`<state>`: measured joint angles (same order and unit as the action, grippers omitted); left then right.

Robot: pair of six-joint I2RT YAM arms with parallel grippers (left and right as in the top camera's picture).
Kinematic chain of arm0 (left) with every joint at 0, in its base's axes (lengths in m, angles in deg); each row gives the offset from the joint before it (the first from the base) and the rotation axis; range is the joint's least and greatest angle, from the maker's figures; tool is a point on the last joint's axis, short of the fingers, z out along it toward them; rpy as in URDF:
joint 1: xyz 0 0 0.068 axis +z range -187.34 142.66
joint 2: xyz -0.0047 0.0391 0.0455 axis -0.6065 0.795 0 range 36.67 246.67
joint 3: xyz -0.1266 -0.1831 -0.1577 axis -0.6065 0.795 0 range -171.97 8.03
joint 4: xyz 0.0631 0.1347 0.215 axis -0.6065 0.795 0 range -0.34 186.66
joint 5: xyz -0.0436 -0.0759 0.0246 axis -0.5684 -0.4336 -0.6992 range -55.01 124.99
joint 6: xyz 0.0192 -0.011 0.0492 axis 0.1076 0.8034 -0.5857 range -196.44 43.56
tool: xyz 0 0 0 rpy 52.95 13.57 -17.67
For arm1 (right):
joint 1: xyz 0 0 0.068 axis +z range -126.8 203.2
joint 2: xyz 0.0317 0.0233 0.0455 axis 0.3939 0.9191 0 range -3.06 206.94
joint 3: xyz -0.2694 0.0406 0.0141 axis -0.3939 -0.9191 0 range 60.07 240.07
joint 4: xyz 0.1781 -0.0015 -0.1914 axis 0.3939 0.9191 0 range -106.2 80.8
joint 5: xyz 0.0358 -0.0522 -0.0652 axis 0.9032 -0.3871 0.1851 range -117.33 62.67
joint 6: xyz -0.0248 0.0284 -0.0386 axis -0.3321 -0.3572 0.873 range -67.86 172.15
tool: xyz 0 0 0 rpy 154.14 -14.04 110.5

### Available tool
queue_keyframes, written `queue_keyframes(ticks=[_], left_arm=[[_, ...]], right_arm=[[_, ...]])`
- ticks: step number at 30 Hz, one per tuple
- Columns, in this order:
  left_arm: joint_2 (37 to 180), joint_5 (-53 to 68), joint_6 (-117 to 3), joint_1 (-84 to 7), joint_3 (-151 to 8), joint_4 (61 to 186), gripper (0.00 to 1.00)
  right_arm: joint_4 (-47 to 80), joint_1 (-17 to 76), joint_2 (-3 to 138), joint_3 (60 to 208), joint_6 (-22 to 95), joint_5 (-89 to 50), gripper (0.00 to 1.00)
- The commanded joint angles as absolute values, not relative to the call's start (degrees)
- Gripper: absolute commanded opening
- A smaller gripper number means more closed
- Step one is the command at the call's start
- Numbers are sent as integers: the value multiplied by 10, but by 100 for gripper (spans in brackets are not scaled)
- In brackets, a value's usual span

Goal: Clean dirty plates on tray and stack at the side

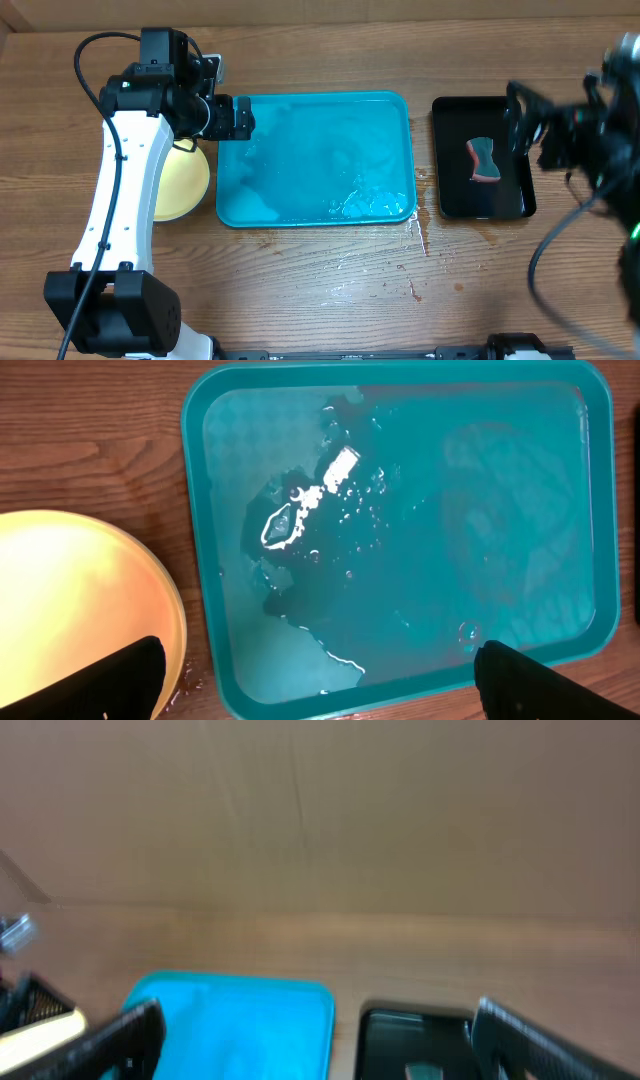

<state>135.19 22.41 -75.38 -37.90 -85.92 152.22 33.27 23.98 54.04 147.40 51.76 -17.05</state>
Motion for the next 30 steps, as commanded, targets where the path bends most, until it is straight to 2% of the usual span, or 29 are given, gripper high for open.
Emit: queue_keyframes(ticks=[1, 9, 15, 27, 30], left_arm=[[1349, 225, -765, -381, -866, 1522, 100], [1349, 225, -765, -381, -866, 1522, 100], [1349, 225, -765, -381, -866, 1522, 100], [1349, 225, -765, -381, -866, 1522, 100], [1349, 225, -765, -381, -866, 1522, 100]], right_arm=[[250, 238, 438, 1322, 514, -166, 100], [-54, 260, 199, 937, 503, -166, 100], [-238, 279, 90, 734, 503, -168, 100], [-281, 299, 33, 606, 504, -198, 100], [-241, 299, 22, 605, 504, -209, 100]])
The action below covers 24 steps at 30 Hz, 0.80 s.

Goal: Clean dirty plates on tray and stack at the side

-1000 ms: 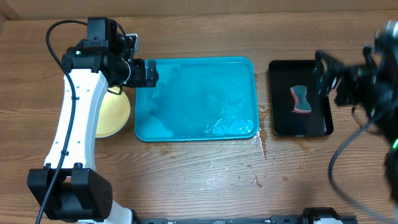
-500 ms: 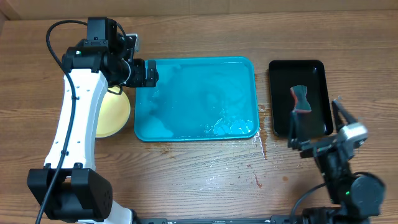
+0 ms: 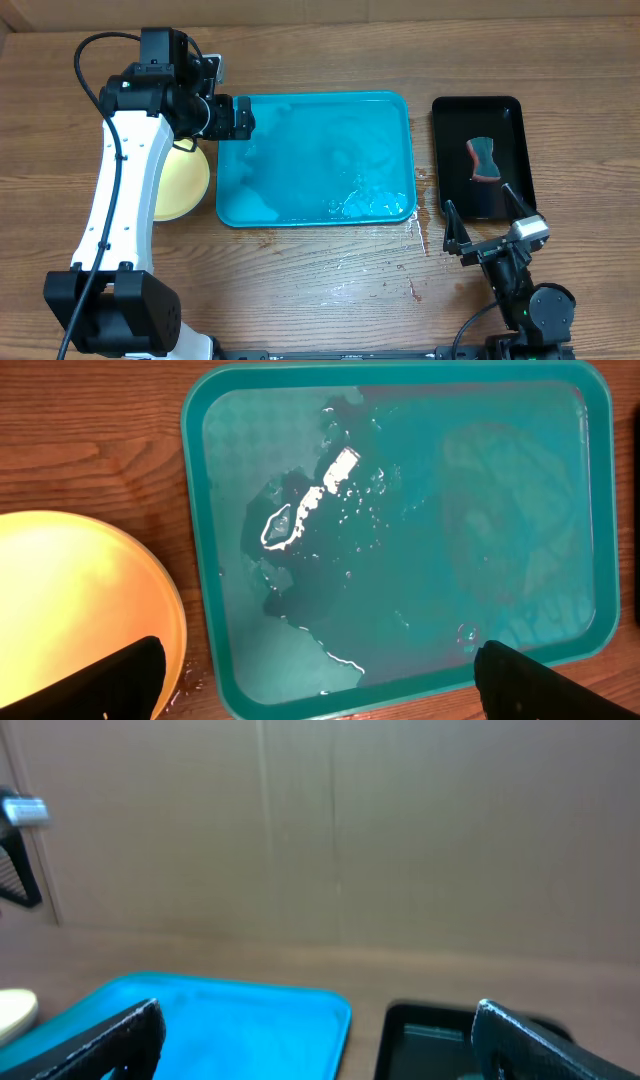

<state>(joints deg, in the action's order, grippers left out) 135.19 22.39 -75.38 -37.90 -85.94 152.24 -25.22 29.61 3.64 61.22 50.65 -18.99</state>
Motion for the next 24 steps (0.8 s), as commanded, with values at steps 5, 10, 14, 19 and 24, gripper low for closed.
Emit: queue_keyframes(ticks=[5, 10, 14, 19, 24], left_arm=[[1349, 225, -765, -381, -866, 1522, 100], [1349, 225, -765, -381, -866, 1522, 100], [1349, 225, -765, -381, -866, 1522, 99], [1349, 225, -765, -381, -866, 1522, 100], [1349, 225, -765, -381, -866, 1522, 100]], right_arm=[[-134, 300, -28, 605, 503, -210, 100], [-122, 301, -29, 605, 487, -196, 100], [-122, 301, -29, 605, 487, -196, 100], [-122, 301, -29, 605, 487, -196, 100], [-122, 301, -29, 605, 487, -196, 100]])
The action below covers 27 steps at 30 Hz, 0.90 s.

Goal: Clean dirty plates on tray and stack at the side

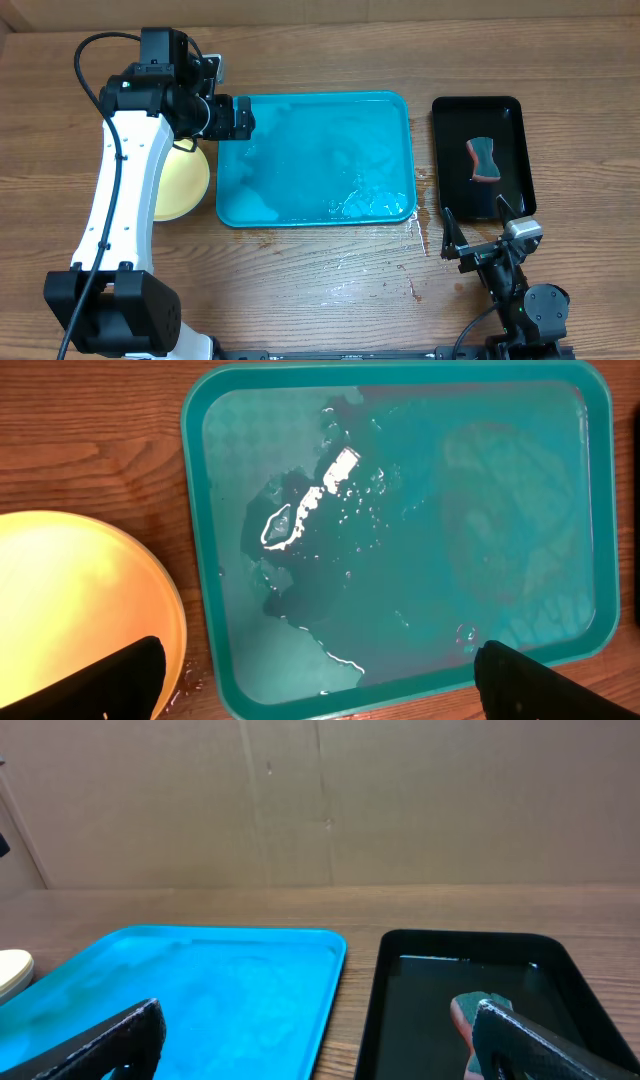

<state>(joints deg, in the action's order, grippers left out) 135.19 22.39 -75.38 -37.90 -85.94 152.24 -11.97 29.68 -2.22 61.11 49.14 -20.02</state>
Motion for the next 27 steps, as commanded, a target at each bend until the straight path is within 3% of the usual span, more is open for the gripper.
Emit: queue_keyframes(ticks=[1, 14, 27], left_arm=[[1349, 225, -765, -381, -866, 1522, 100], [1269, 258, -762, -385, -853, 1502, 100], [876, 267, -737, -399, -414, 1083, 100]], right_arm=[[-122, 301, -29, 605, 487, -196, 100], [-122, 301, -29, 605, 487, -196, 100], [-122, 301, -29, 605, 487, -196, 100]])
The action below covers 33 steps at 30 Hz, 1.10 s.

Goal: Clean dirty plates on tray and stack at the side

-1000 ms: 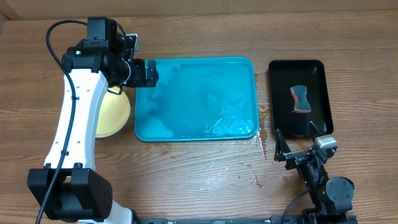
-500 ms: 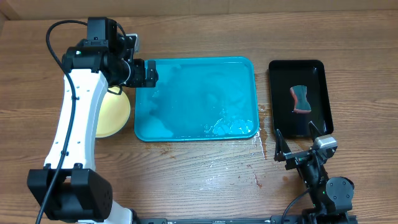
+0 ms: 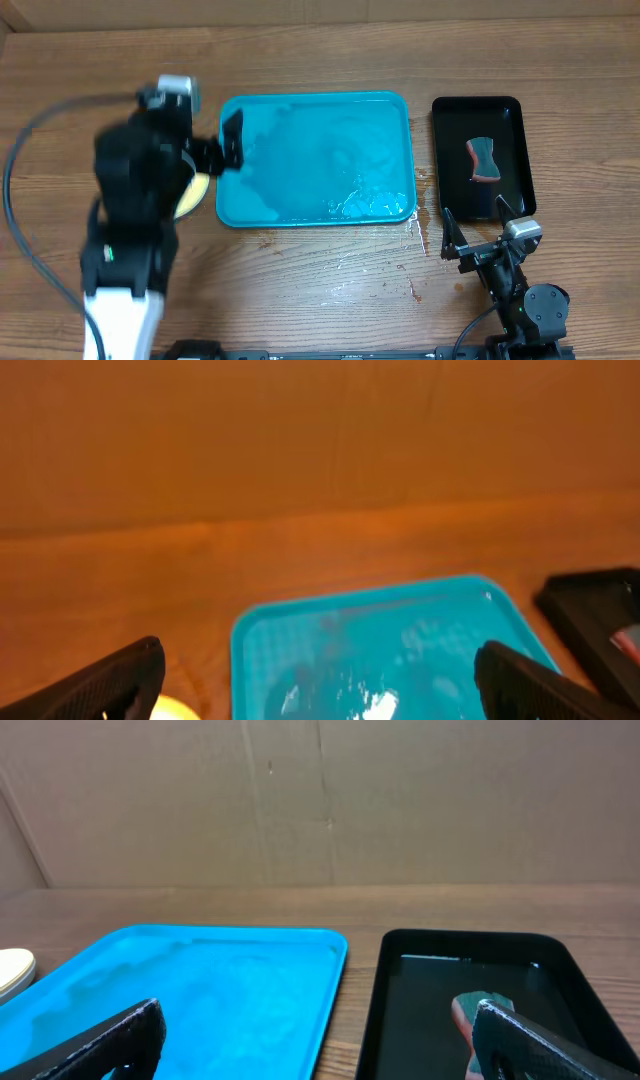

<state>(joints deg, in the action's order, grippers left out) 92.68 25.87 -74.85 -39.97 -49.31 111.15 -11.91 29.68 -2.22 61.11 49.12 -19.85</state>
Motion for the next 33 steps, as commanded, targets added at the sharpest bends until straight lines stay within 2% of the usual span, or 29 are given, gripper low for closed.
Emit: queue_keyframes(ticks=[1, 12, 22, 26, 33], left_arm=[[845, 271, -737, -398, -381, 1066, 100], [614, 279, -737, -398, -114, 920, 100], [508, 314, -751, -398, 28, 833, 100], [472, 314, -776, -398, 67, 814, 100], [424, 314, -792, -390, 78, 851, 99]], right_arm=[[-122, 301, -29, 605, 487, -196, 100], [-122, 301, -29, 605, 487, -196, 100], [-122, 301, -29, 605, 487, -196, 100], [-122, 301, -29, 605, 487, -196, 100], [-122, 301, -29, 605, 487, -196, 100]])
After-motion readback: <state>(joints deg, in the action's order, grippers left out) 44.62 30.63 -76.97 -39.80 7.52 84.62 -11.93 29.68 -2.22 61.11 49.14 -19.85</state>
